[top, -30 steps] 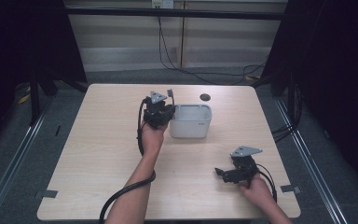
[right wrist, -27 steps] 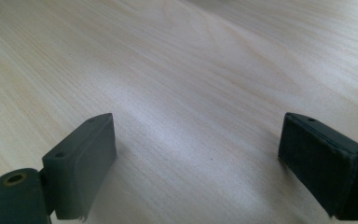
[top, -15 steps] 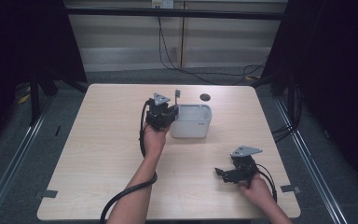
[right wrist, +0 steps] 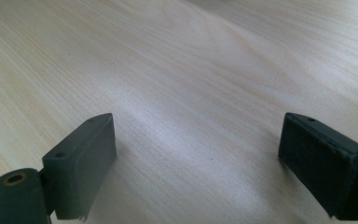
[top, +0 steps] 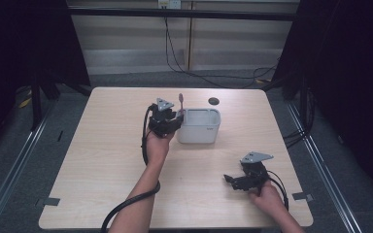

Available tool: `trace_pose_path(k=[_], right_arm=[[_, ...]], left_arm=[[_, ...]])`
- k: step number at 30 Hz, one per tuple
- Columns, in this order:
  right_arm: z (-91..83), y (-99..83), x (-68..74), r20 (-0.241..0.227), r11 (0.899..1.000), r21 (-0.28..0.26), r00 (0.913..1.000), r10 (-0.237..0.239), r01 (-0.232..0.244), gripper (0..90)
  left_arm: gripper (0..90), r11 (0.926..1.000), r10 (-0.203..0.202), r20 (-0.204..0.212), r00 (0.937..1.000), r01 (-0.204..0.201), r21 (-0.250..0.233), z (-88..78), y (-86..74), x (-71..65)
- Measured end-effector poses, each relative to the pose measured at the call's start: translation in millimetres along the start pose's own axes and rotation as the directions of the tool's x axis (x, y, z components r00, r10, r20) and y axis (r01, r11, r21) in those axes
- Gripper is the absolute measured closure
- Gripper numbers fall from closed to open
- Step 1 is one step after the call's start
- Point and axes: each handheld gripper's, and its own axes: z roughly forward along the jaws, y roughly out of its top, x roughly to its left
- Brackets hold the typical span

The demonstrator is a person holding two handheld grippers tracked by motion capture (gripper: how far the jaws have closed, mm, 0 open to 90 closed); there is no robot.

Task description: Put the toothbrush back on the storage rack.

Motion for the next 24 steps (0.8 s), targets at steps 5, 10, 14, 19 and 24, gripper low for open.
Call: trace_pose_path(k=[5,10,14,19,24], right_arm=[[0.3,0.3,0.1,0.0,1.0,0.0,1.0,0.002,-0.002,10.2],[0.6,0.4,0.1,0.0,1.0,0.0,1.0,0.001,-0.001,10.1],[0.4,0.4,0.2,0.0,1.0,0.001,1.0,0.003,-0.003,10.1],[0.4,0.4,0.2,0.0,1.0,0.001,1.0,0.003,-0.003,10.1],[0.6,0.4,0.1,-0.001,1.0,-0.001,1.0,0.001,-0.001,10.1]], left_arm=[[42.0,0.9996,0.024,-0.014,0.9996,-0.024,0.015,-4.4,-1.9,1.7],[29.8,0.9993,0.02,0.004,0.9998,-0.02,0.032,-11.2,-5.4,6.1],[26.8,0.9992,0.009,0.011,0.9999,-0.01,0.04,-15.8,-8.1,11.1],[24.2,0.9987,0.005,0.018,0.9998,-0.006,0.051,-22.4,-13.0,17.0],[21.7,0.9976,-0.002,0.023,0.9997,0.001,0.07,-28.1,-19.7,21.8]])
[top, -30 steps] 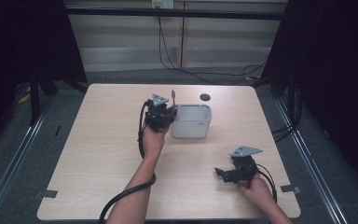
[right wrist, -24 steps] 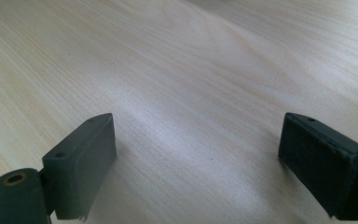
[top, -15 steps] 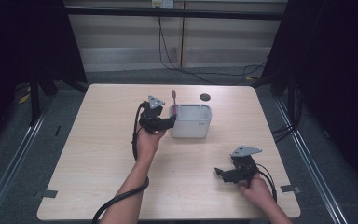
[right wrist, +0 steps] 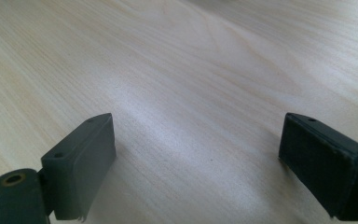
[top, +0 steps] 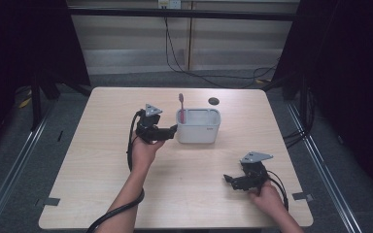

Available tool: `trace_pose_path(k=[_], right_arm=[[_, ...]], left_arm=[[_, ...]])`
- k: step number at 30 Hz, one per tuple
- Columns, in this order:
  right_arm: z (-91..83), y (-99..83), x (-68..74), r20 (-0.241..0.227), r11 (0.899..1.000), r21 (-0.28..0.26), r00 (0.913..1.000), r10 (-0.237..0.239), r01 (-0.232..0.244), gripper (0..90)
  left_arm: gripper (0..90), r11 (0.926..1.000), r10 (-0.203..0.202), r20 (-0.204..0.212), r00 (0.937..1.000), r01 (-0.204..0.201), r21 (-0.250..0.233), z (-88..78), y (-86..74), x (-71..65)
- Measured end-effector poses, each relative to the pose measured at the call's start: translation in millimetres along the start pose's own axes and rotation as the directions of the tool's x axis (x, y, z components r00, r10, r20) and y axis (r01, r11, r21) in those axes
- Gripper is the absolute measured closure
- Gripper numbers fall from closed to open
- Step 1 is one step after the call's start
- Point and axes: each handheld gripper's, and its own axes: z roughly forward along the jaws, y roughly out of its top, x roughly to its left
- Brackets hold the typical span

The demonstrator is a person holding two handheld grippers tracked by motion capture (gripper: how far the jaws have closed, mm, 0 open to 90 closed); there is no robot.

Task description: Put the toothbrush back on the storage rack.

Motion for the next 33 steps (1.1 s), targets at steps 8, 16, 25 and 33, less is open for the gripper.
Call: trace_pose_path(k=[8,16,25,33], right_arm=[[-0.1,0.0,0.0,0.0,1.0,0.001,1.0,0.0,0.0,10.1],[0.0,0.0,-0.1,0.0,1.0,0.0,1.0,-0.001,0.001,10.1],[0.0,0.0,0.0,0.0,1.0,0.0,1.0,0.0,0.0,10.1],[0.0,0.0,0.0,0.0,1.0,0.0,1.0,0.0,0.0,10.1]], left_arm=[[19.6,0.9994,0.015,0.002,0.9999,-0.015,0.033,-11.7,-9.3,9.9],[19.2,0.999,0.009,-0.005,1.0,-0.008,0.045,-21.4,-16.9,19.4],[19.1,0.999,0.001,-0.014,0.9999,0.0,0.046,-31.7,-23.6,28.3],[19.0,0.9981,0.012,-0.01,0.9999,-0.011,0.061,-37.0,-29.5,32.8]])
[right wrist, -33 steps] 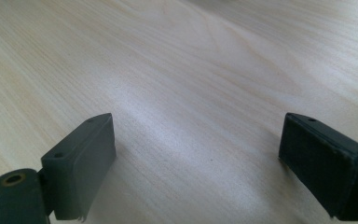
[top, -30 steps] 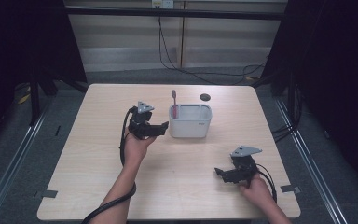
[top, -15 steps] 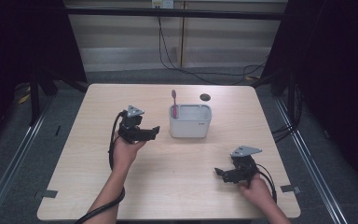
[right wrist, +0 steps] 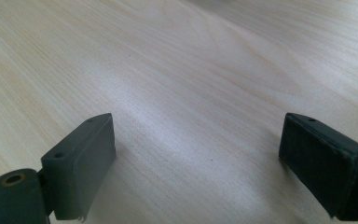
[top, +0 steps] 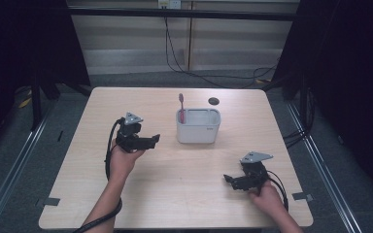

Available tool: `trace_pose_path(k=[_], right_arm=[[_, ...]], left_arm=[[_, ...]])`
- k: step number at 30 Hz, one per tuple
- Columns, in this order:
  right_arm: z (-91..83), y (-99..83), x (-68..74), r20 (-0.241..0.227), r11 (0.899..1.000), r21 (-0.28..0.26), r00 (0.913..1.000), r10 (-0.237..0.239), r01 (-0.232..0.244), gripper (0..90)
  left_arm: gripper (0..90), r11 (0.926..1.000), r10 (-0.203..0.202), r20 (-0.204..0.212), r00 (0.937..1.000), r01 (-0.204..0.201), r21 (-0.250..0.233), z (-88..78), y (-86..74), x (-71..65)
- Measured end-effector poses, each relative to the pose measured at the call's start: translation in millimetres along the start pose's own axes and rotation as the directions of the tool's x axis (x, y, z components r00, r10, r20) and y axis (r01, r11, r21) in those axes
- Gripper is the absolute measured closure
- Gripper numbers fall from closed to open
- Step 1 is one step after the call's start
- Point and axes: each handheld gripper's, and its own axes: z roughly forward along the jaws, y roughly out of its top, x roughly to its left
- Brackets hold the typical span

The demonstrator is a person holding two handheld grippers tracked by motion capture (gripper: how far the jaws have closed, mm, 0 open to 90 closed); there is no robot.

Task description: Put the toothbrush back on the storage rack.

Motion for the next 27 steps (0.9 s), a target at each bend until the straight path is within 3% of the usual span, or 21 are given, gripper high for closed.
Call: trace_pose_path(k=[17,20,21,23,27], right_arm=[[-0.2,0.0,0.1,0.0,1.0,0.002,1.0,0.002,-0.002,10.0],[0.0,0.0,0.0,0.0,1.0,0.0,1.0,0.0,0.0,10.1],[0.0,0.0,0.0,0.0,1.0,0.0,1.0,0.001,-0.001,10.1],[0.0,0.0,0.0,0.0,1.0,0.0,1.0,0.0,0.0,10.1],[-0.1,0.0,0.1,0.0,1.0,0.001,1.0,0.001,-0.001,10.1]], left_arm=[[19.0,0.9999,0.0,-0.001,1.0,0.0,0.011,-9.3,-18.1,11.8],[19.0,0.9996,-0.027,0.0,0.9996,0.027,-0.009,-9.9,-21.9,12.7],[19.0,1.0,0.0,0.004,1.0,0.0,0.008,-11.4,-22.7,15.1],[19.0,0.9999,-0.013,0.011,0.9999,0.013,-0.002,-10.9,-25.2,15.1],[18.8,0.9998,0.007,0.023,0.9997,-0.007,0.017,-11.2,-30.4,17.0]])
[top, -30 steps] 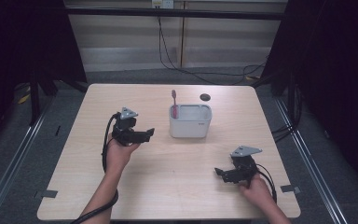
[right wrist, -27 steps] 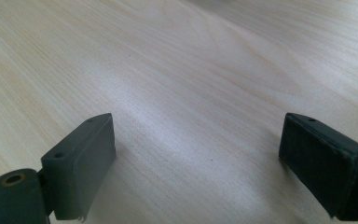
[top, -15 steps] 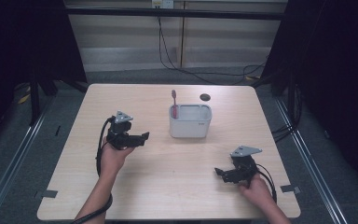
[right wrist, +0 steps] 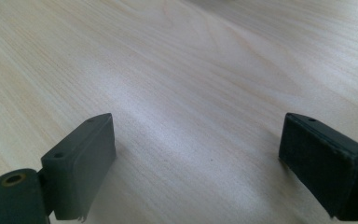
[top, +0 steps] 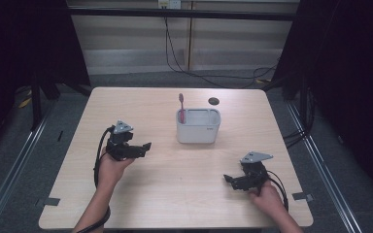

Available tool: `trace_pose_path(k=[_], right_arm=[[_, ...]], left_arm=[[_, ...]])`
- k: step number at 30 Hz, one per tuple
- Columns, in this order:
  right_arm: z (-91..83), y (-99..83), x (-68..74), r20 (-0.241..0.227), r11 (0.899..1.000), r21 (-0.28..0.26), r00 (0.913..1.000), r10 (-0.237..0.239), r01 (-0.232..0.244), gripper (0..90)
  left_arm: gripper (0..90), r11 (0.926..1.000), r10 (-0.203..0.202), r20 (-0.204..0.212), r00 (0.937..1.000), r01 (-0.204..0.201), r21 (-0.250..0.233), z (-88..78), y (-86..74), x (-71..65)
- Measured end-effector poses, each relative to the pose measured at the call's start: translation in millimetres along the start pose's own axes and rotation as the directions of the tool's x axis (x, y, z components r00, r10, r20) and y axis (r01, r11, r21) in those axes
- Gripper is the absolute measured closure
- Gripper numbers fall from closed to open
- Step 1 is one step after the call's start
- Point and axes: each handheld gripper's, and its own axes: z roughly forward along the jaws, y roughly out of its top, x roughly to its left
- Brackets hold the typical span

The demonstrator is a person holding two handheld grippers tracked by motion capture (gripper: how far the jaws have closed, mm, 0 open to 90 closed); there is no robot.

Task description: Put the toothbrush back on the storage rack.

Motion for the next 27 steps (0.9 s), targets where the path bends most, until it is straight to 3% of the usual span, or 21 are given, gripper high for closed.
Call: trace_pose_path(k=[18,27], right_arm=[[0.0,0.0,0.0,0.0,1.0,0.0,1.0,0.001,-0.001,10.1],[0.1,0.0,-0.1,0.0,1.0,-0.001,1.0,-0.002,0.002,10.1]], left_arm=[[19.0,0.9996,-0.012,-0.009,0.9999,0.012,0.026,-4.3,-25.3,11.1],[20.0,0.999,0.016,0.017,0.9997,-0.017,0.041,-3.4,-35.2,15.0]])
